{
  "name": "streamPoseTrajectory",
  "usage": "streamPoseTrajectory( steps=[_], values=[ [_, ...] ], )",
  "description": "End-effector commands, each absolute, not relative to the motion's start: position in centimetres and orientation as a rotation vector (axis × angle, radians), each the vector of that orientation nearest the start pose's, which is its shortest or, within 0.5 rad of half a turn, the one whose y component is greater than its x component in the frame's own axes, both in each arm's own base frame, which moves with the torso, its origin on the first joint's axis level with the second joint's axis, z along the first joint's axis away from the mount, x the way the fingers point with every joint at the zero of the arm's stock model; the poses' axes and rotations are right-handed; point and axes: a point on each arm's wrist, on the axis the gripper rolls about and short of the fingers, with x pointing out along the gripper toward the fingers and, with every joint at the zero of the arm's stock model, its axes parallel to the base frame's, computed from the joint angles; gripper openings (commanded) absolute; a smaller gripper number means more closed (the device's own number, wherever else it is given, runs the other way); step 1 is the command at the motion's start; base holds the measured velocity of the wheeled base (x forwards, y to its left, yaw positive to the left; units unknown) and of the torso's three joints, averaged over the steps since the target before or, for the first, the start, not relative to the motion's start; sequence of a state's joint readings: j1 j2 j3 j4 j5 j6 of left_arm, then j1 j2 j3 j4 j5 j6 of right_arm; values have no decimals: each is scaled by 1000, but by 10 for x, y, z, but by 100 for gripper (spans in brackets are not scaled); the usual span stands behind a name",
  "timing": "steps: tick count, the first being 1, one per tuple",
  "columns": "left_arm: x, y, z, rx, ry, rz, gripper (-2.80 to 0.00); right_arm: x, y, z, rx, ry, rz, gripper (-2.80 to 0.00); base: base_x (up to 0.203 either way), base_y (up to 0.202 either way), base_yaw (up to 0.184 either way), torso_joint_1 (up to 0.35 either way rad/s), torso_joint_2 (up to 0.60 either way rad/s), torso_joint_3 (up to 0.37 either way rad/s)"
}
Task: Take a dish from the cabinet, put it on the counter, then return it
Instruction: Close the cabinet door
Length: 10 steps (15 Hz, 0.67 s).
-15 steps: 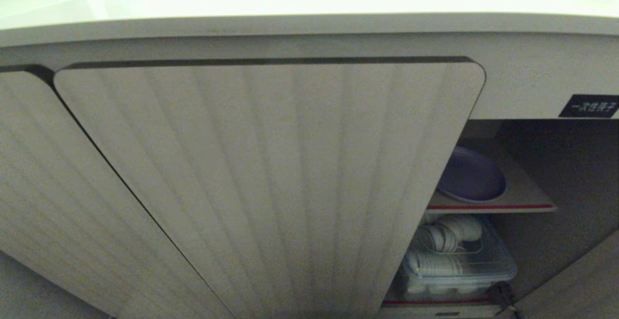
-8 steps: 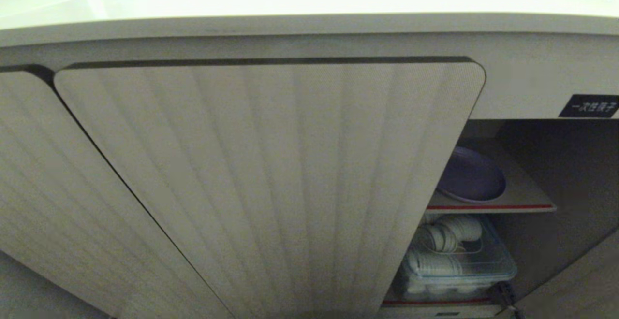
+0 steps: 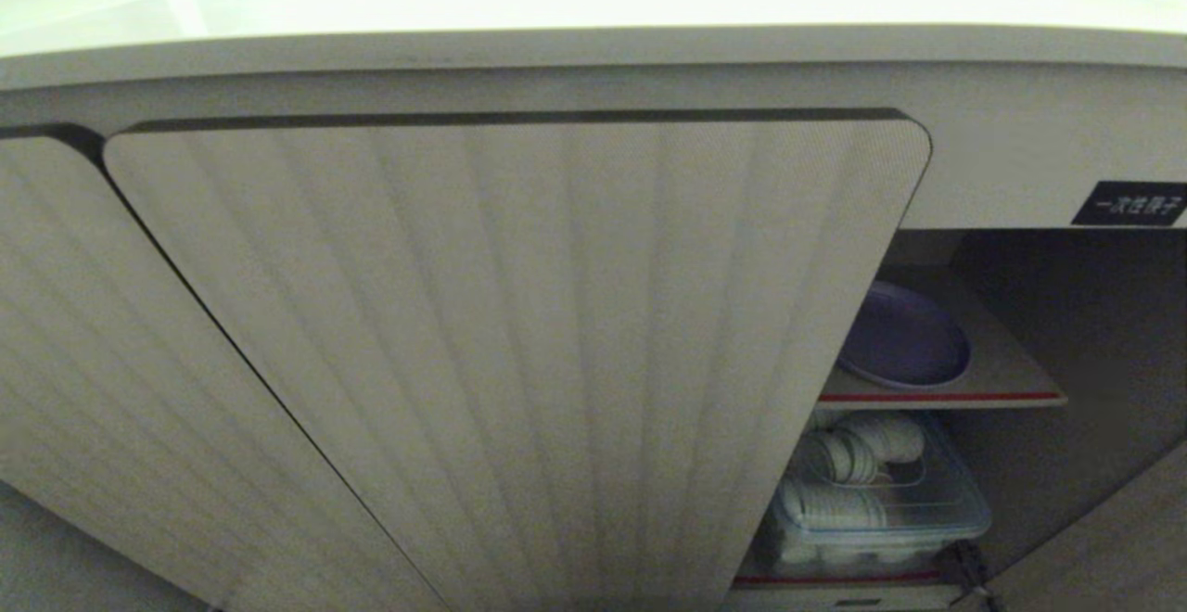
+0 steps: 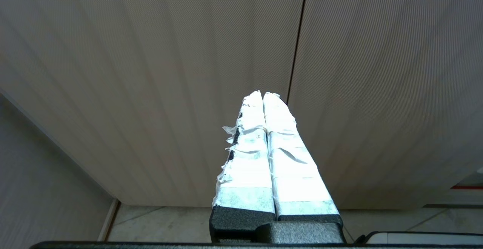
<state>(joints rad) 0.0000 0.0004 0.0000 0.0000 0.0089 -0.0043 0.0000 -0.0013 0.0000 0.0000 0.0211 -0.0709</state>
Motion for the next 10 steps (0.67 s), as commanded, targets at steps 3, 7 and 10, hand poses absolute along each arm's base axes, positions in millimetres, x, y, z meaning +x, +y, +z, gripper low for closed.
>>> streamPoseTrajectory(
  steps=[3,7,10],
  values=[
    [-23,0,75,-5,0,9,-280,-23,0,75,-72,-1,21,-280,0,0,0,0,0,0],
    [-23,0,75,-5,0,9,-280,-23,0,76,-72,-2,22,-280,0,0,0,0,0,0],
    [-23,0,75,-5,0,9,-280,-23,0,75,-72,-1,23,-280,-175,0,0,5,3,5]
  ],
)
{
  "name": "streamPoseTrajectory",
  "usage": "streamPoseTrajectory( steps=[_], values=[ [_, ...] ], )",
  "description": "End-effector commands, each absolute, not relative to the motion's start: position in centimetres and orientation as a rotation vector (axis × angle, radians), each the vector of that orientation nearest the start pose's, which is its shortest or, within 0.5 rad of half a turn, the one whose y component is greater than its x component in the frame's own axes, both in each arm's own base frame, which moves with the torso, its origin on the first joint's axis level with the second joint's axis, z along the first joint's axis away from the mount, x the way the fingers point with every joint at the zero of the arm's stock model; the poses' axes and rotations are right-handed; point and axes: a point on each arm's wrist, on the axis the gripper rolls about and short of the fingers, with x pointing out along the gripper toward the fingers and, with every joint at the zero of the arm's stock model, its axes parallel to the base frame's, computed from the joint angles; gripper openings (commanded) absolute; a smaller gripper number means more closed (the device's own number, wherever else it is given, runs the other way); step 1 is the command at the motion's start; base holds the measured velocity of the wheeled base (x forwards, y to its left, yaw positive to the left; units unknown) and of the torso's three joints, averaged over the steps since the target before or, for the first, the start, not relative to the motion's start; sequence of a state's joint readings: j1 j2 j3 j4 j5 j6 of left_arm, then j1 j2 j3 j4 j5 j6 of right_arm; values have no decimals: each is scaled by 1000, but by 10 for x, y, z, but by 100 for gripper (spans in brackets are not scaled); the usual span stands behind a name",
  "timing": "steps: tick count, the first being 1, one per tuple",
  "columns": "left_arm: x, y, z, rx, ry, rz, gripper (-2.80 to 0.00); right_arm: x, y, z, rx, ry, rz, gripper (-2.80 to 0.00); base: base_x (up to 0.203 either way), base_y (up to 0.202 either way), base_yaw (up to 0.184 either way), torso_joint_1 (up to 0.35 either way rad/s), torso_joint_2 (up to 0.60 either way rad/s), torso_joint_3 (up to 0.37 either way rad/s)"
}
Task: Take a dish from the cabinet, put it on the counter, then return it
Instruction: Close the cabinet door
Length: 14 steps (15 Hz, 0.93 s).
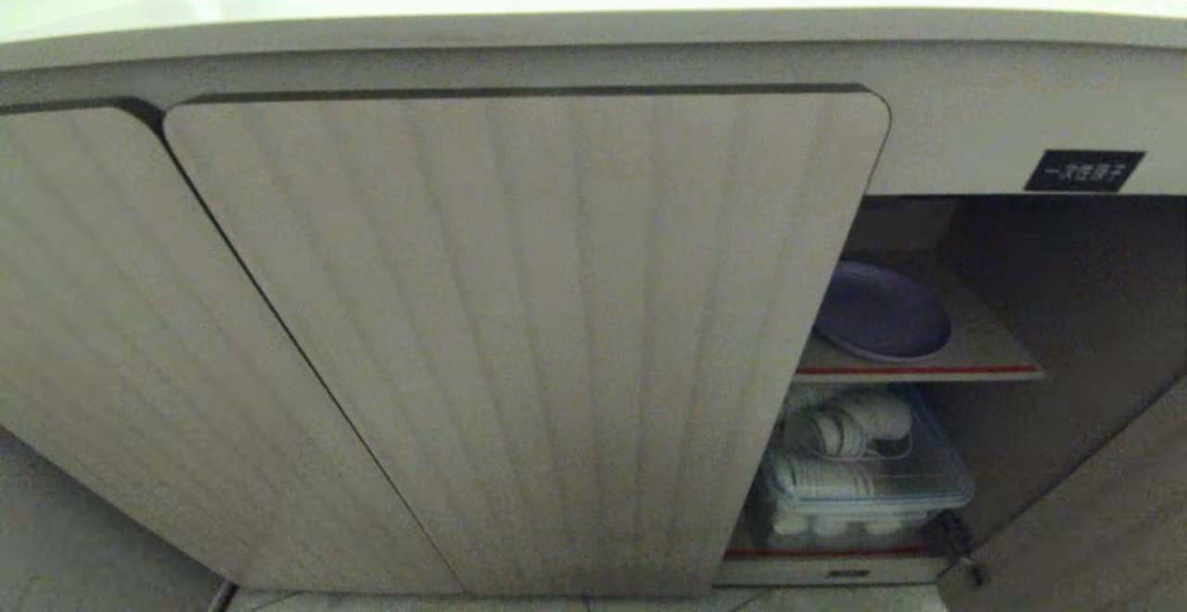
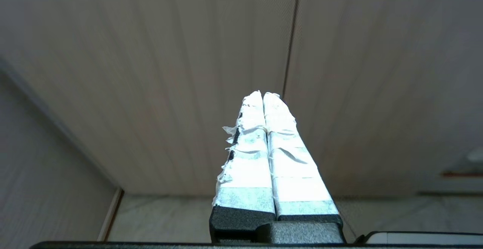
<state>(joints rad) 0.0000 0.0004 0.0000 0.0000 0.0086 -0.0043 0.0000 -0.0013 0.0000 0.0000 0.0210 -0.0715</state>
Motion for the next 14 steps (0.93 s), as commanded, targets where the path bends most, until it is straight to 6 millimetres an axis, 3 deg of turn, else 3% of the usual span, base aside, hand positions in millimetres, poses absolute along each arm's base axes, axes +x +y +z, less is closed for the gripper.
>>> streamPoseTrajectory(
  steps=[1,14],
  values=[
    [-23,0,75,-5,0,9,-280,-23,0,75,-72,0,21,-280,-193,0,1,2,5,2],
    [-23,0,75,-5,0,9,-280,-23,0,75,-72,-1,23,-280,-192,0,0,2,2,2]
  ],
)
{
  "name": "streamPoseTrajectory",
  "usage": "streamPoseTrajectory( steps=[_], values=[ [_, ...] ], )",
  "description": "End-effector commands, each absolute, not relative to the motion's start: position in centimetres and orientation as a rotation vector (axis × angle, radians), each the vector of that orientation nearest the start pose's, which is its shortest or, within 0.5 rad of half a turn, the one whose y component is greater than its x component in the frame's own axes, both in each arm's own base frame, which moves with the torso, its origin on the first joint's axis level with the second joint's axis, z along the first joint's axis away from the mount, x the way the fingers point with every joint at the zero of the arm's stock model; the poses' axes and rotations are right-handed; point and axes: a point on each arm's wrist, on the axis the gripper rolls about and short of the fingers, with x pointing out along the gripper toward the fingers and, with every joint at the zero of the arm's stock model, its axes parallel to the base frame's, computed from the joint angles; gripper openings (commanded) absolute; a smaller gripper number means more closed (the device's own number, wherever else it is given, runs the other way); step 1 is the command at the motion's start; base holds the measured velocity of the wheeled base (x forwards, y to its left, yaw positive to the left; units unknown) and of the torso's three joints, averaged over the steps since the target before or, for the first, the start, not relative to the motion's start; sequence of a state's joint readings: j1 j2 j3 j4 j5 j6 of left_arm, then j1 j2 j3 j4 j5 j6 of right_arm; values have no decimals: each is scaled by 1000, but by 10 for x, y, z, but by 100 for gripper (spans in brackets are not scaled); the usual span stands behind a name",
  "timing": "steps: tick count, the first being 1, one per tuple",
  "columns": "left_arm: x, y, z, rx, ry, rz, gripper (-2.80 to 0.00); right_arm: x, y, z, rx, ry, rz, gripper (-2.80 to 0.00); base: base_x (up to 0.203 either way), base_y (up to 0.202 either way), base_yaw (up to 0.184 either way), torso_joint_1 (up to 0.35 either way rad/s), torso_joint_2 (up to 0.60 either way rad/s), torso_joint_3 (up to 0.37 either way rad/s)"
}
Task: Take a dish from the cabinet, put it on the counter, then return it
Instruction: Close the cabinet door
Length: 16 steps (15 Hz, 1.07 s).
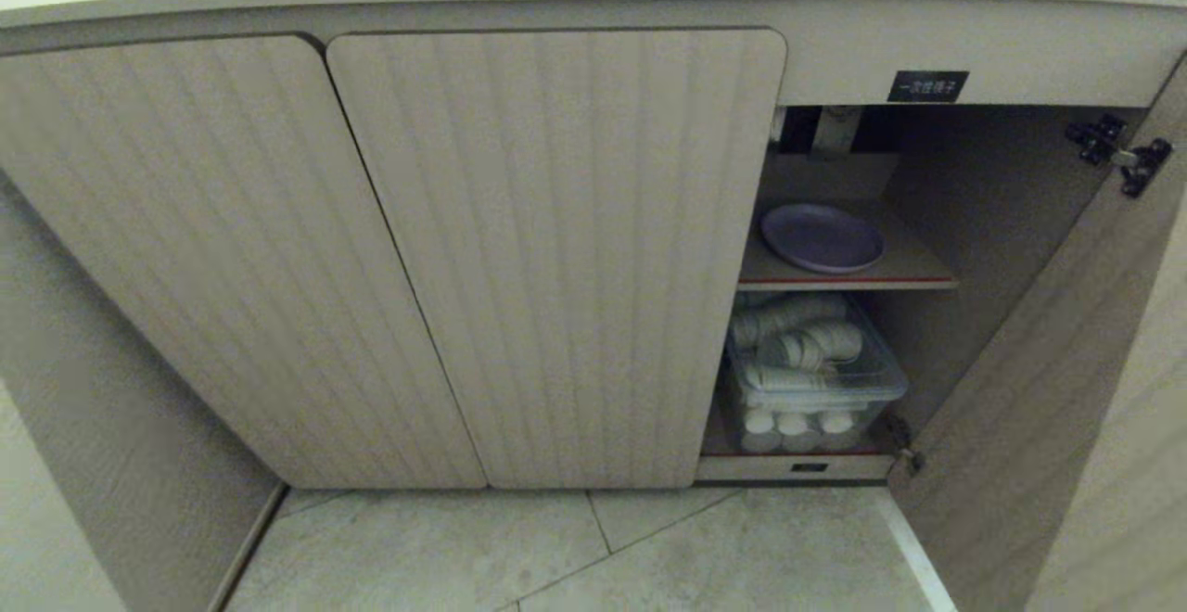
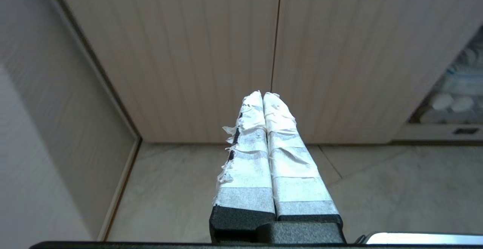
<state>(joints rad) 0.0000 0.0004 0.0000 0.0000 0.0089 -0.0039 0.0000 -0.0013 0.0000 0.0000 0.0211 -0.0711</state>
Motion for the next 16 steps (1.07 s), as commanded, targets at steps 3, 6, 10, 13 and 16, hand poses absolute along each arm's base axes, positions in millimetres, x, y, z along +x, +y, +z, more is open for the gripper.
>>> streamPoseTrajectory(
  steps=[3,6,10,13,16],
  values=[
    [-23,0,75,-5,0,9,-280,-23,0,75,-72,-1,21,-280,-48,0,0,1,0,-1],
    [-23,0,75,-5,0,9,-280,-23,0,75,-72,-1,21,-280,0,0,0,0,0,0],
    [-23,0,75,-5,0,9,-280,-23,0,75,-72,-1,22,-280,0,0,0,0,0,0],
    [-23,0,75,-5,0,9,-280,-23,0,75,-72,-1,22,-280,0,0,0,0,0,0],
    [-23,0,75,-5,0,9,-280,-23,0,75,-72,-1,21,-280,0,0,0,0,0,0]
  ],
)
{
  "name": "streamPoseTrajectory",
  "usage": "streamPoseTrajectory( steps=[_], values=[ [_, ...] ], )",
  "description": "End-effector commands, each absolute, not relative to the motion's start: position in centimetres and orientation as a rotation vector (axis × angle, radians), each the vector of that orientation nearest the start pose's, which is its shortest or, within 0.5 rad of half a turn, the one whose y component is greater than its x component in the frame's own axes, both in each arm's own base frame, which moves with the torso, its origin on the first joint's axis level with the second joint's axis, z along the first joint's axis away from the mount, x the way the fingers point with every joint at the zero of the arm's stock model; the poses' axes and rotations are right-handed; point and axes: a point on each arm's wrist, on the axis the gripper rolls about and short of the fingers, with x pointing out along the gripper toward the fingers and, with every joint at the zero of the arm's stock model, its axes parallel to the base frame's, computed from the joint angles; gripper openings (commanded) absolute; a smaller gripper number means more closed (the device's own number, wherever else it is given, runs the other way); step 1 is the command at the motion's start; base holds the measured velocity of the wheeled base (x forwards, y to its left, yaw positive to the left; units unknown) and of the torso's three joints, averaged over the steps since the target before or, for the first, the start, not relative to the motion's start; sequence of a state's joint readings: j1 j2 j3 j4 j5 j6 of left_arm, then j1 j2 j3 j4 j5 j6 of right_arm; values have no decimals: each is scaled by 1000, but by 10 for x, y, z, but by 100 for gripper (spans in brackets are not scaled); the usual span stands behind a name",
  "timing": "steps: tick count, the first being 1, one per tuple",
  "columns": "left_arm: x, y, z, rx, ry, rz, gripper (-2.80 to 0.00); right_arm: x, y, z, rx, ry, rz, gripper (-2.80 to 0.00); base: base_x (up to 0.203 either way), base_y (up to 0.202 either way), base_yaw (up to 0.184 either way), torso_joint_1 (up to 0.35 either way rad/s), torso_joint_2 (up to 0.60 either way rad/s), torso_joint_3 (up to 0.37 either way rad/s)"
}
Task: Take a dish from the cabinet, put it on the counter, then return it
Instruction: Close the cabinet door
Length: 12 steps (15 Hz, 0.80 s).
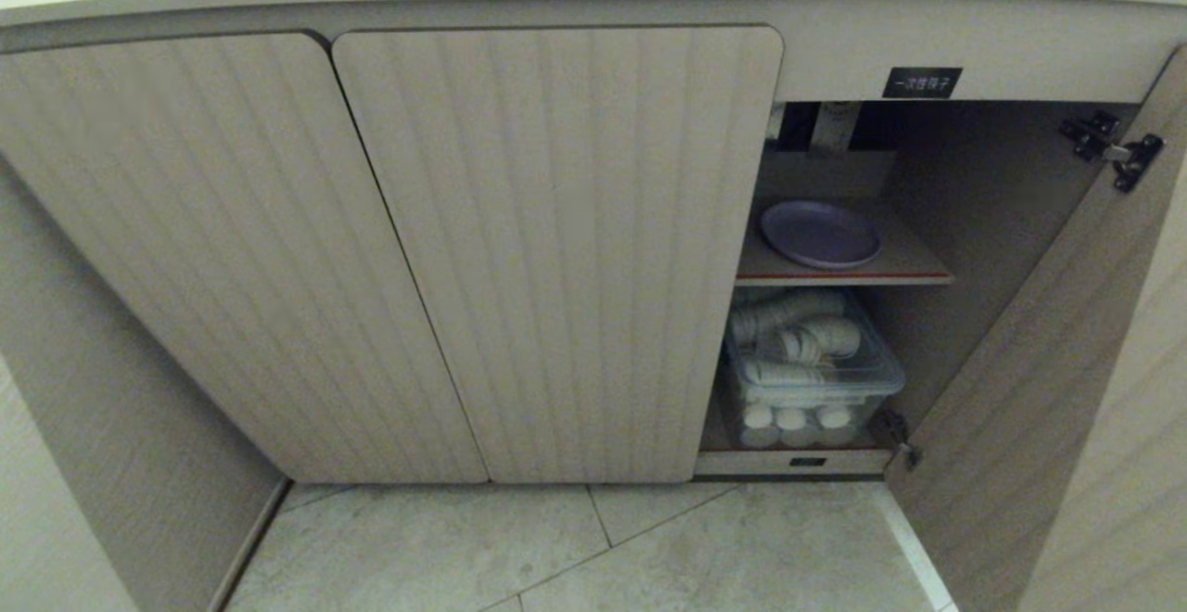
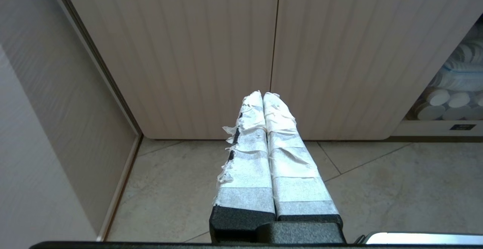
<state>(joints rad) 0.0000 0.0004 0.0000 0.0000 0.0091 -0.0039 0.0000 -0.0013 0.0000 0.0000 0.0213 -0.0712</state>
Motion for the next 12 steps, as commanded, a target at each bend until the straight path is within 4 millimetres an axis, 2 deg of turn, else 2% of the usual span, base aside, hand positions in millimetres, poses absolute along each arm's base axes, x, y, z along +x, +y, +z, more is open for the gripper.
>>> streamPoseTrajectory(
  steps=[1,7,12],
  values=[
    [-23,0,75,-5,0,9,-280,-23,0,75,-72,-1,22,-280,0,0,0,0,0,0],
    [-23,0,75,-5,0,9,-280,-23,0,75,-72,-1,21,-280,0,-15,-1,-1,1,0],
    [-23,0,75,-5,0,9,-280,-23,0,75,-72,-1,22,-280,0,-184,1,2,5,3]
  ],
)
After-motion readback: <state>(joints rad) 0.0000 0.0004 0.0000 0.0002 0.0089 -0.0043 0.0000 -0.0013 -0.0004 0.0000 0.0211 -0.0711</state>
